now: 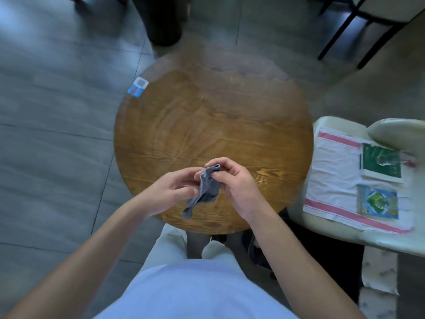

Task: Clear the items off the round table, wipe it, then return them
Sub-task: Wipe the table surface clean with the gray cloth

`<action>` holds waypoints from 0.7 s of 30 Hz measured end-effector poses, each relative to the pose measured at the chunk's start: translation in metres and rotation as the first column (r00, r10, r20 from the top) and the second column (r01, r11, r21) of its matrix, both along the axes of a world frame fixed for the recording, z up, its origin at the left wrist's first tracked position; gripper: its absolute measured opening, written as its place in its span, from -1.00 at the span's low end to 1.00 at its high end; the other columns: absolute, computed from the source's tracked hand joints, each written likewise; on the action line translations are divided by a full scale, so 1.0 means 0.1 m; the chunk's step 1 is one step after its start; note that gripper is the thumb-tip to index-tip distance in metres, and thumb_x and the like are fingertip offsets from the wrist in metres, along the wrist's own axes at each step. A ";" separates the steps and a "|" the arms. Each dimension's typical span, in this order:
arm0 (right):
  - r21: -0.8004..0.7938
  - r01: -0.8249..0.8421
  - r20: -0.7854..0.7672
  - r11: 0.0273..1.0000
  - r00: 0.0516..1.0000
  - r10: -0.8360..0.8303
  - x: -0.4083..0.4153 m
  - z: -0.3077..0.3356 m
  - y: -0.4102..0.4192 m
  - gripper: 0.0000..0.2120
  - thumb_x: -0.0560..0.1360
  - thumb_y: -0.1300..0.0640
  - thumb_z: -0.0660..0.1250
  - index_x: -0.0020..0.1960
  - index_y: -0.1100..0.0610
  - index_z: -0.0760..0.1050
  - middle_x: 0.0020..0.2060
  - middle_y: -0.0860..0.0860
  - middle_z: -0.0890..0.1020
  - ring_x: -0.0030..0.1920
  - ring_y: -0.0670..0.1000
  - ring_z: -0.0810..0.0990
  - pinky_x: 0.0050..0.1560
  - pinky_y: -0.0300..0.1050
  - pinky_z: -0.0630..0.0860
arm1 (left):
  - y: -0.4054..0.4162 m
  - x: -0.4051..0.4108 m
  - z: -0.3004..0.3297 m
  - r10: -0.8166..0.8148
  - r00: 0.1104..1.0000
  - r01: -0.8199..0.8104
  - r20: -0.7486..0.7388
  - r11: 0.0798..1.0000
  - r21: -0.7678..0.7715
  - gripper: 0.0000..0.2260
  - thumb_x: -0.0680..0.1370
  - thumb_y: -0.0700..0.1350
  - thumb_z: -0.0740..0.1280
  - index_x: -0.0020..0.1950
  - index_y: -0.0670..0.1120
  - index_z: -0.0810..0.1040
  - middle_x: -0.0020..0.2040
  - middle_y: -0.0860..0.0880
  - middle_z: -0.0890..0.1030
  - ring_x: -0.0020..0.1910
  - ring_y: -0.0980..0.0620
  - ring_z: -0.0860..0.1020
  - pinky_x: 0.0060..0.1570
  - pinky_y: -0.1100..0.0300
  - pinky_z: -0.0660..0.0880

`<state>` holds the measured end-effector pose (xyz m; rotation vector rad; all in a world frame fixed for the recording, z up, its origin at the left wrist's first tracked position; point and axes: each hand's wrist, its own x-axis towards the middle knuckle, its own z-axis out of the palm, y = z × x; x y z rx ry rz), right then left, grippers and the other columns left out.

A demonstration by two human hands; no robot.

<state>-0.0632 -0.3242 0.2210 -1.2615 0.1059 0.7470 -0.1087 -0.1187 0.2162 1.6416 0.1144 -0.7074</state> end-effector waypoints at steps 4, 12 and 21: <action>0.028 0.069 0.015 0.997 0.997 -0.070 -0.03 0.23 -0.26 -0.75 0.60 0.39 0.23 0.03 0.15 0.63 0.02 0.22 0.69 0.08 0.18 0.64 0.17 0.08 0.57 | -0.29 -0.04 0.27 -0.032 0.997 0.031 0.065 0.999 0.010 -0.62 0.61 0.05 0.33 0.42 0.02 0.54 0.26 0.09 0.67 0.28 0.11 0.61 0.25 0.23 0.51; 0.168 0.098 -0.028 0.981 0.995 -0.095 -0.08 0.63 -0.56 -0.70 0.64 0.37 0.16 0.08 0.18 0.65 0.00 0.19 0.71 0.02 0.11 0.67 0.05 -0.09 0.61 | -0.66 -0.16 0.54 0.066 0.941 -0.144 0.333 0.966 0.217 -0.75 0.56 0.26 0.30 -0.20 0.23 0.68 -0.33 0.12 0.56 -0.32 0.12 0.49 -0.24 0.12 0.42; 0.252 0.153 0.020 0.956 0.986 -0.163 -0.18 0.90 -0.51 -0.70 0.66 0.30 0.10 0.19 0.23 0.59 0.08 0.34 0.69 0.11 0.25 0.68 0.20 0.11 0.60 | -0.55 -0.21 0.84 0.068 0.930 -0.146 0.362 0.970 0.192 -0.67 0.60 0.19 0.29 -0.01 0.00 0.73 -0.07 -0.10 0.74 -0.01 -0.16 0.69 0.08 -0.17 0.57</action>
